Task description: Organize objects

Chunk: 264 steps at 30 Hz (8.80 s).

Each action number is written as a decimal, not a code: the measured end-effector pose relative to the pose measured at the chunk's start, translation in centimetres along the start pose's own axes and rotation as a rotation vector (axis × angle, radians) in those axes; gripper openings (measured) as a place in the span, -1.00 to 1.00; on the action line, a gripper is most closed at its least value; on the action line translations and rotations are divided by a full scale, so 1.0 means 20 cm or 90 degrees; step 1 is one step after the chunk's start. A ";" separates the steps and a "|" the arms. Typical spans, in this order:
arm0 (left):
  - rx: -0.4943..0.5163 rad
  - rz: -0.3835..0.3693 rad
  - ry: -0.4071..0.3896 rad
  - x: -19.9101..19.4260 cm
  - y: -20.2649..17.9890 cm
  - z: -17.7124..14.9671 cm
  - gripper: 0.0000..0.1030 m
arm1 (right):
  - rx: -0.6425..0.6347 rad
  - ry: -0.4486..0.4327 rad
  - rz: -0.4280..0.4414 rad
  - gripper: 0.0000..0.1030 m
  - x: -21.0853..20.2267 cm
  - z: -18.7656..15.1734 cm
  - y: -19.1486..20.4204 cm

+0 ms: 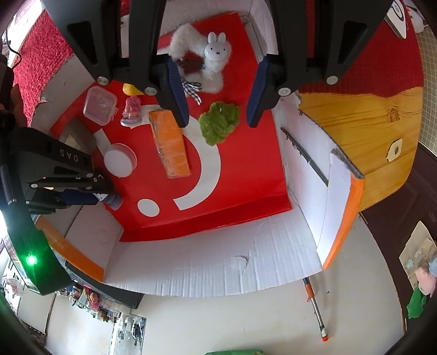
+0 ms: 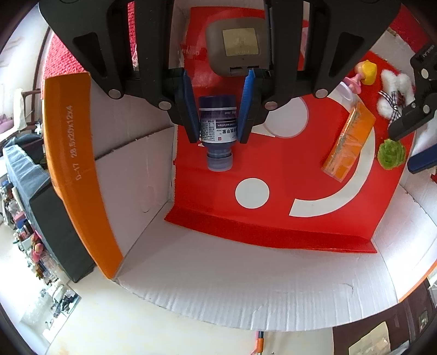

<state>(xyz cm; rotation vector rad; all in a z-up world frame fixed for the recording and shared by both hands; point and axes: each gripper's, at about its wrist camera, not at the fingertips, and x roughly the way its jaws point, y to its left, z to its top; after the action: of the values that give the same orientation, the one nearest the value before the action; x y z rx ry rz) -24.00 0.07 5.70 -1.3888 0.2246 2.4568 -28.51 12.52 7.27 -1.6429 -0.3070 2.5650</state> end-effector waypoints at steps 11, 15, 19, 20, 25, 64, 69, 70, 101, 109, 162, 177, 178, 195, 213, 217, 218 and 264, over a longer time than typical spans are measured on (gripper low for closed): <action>-0.006 0.005 -0.012 -0.08 -0.04 -0.02 -0.10 | 0.004 -0.027 -0.001 -0.47 -0.12 -0.01 -0.02; -0.009 0.007 -0.023 -0.14 -0.04 -0.04 -0.10 | 0.007 -0.051 0.002 -0.46 -0.22 -0.04 0.00; -0.018 0.008 -0.036 -0.20 -0.04 -0.06 -0.10 | 0.002 -0.079 0.011 -0.46 -0.32 -0.04 -0.03; -0.021 0.009 -0.040 -0.21 -0.04 -0.07 -0.10 | 0.001 -0.088 0.018 -0.46 -0.35 -0.06 -0.02; -0.042 0.009 -0.079 -0.34 -0.05 -0.13 -0.10 | 0.007 -0.138 0.073 -0.46 -0.51 -0.17 -0.03; -0.154 0.072 -0.320 -0.70 -0.25 -0.87 0.85 | 0.138 -0.389 0.135 0.64 -0.71 -1.16 -0.08; -0.157 0.074 -0.282 -0.60 -0.25 -0.90 0.85 | 0.140 -0.351 0.130 0.64 -0.61 -1.18 -0.05; -0.159 0.071 -0.271 -0.57 -0.25 -0.90 0.85 | 0.139 -0.345 0.128 0.64 -0.60 -1.18 -0.05; -0.137 0.066 -0.171 -0.33 -0.30 -0.88 0.85 | 0.124 -0.252 0.135 0.64 -0.36 -1.16 0.00; -0.134 0.066 -0.158 -0.32 -0.27 -0.85 0.85 | 0.130 -0.227 0.161 0.64 -0.35 -1.12 0.01; -0.025 0.021 -0.097 -0.13 -0.17 -0.55 0.33 | -0.072 -0.179 0.207 -0.01 -0.26 -0.79 0.28; -0.027 -0.019 -0.123 -0.18 -0.20 -0.55 -0.39 | -0.080 -0.212 0.219 -0.42 -0.31 -0.80 0.29; -0.029 -0.019 -0.127 -0.20 -0.20 -0.56 -0.39 | -0.076 -0.214 0.220 -0.42 -0.31 -0.80 0.29; -0.019 -0.018 -0.177 -0.43 -0.33 -0.72 -0.39 | -0.036 -0.267 0.235 -0.42 -0.49 -0.99 0.21; -0.002 -0.027 -0.178 -0.46 -0.45 -0.84 -0.39 | -0.028 -0.269 0.236 -0.42 -0.51 -1.13 0.20; -0.001 -0.029 -0.176 -0.45 -0.46 -0.83 -0.39 | -0.026 -0.266 0.238 -0.42 -0.50 -1.14 0.19; 0.000 -0.029 -0.176 -0.45 -0.46 -0.83 -0.39 | -0.026 -0.265 0.238 -0.42 -0.49 -1.14 0.19; -0.062 0.001 0.025 0.18 -0.06 0.29 -0.39 | 0.004 0.002 0.201 -0.41 0.03 0.30 0.05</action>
<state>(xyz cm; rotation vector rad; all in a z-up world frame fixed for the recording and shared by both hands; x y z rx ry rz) -29.95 3.46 5.63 -1.4789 0.1159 2.4741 -34.08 10.88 8.98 -1.8239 -0.0408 2.7768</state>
